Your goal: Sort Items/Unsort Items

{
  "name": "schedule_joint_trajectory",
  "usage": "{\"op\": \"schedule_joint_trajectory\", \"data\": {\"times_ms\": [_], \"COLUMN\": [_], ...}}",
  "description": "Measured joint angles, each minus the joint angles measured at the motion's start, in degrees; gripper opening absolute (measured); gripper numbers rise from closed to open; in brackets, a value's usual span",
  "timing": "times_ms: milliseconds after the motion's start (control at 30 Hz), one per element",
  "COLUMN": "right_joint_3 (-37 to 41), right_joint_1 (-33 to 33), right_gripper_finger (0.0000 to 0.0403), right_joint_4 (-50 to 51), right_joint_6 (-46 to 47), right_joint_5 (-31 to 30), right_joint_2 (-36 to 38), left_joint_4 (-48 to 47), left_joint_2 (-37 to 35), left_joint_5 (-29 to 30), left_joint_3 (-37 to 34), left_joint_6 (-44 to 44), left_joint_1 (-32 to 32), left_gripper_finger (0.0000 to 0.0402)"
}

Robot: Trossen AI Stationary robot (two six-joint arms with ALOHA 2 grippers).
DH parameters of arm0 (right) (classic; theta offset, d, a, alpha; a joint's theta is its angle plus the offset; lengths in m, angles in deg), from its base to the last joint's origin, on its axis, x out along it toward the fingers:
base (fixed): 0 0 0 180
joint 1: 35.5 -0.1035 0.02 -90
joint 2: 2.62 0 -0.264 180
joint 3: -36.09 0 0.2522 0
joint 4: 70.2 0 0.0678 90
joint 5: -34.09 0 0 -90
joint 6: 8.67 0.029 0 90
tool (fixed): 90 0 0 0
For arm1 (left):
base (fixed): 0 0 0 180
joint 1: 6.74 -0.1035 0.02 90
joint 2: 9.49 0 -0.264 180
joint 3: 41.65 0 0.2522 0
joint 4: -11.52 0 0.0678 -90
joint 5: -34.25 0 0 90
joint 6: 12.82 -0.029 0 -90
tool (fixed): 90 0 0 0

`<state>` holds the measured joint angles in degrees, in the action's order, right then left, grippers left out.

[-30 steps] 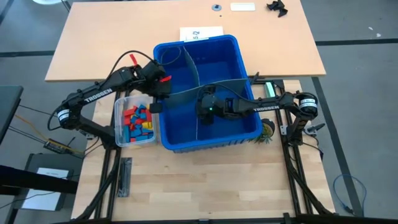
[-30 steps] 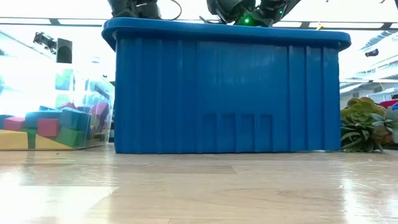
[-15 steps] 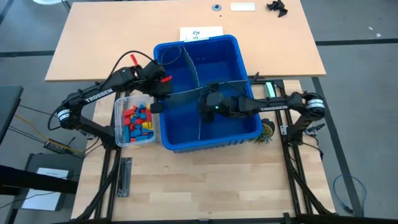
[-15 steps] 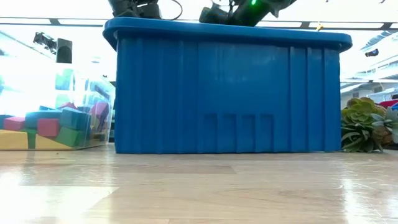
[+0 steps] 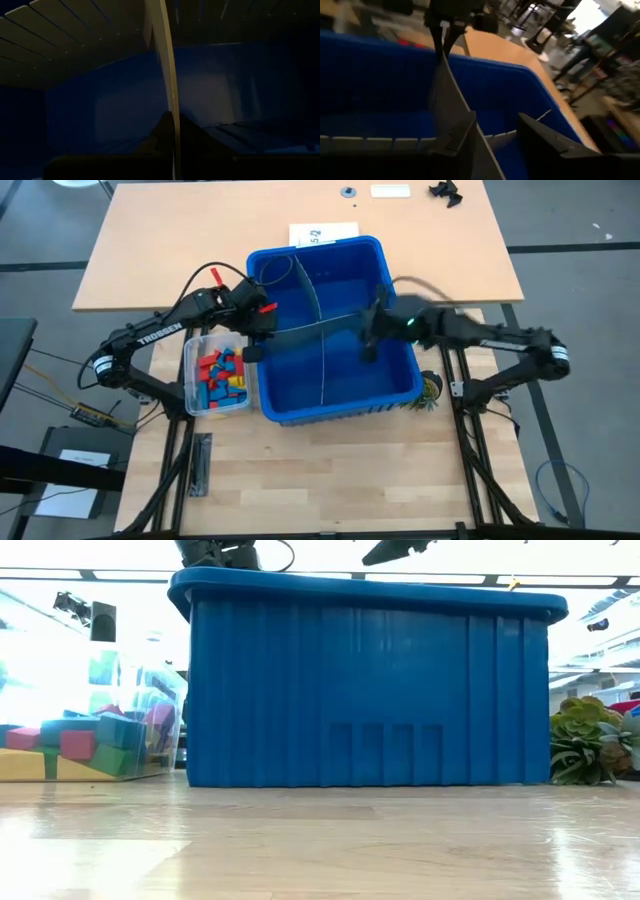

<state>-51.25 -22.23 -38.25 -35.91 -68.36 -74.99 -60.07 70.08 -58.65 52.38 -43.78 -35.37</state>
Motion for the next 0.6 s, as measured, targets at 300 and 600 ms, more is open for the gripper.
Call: {"op": "schedule_joint_trajectory", "data": {"times_ms": [300, 600], "right_joint_3": [0.12, 0.2], "right_joint_1": [15.2, 17.45], "right_gripper_finger": [0.0122, 0.0114], "right_joint_4": [6.8, 16.46], "right_joint_6": [3.06, -0.46], "right_joint_5": [15.02, 20.11], "right_joint_2": [1.08, 1.34], "left_joint_4": [0.27, 0.48], "left_joint_2": [0.0, 0.0], "left_joint_5": [0.04, 0.06], "left_joint_3": [-0.02, -0.02], "left_joint_6": [0.02, 0.0], "left_joint_1": [-0.04, -0.04], "left_gripper_finger": [0.0015, 0.0015]}}
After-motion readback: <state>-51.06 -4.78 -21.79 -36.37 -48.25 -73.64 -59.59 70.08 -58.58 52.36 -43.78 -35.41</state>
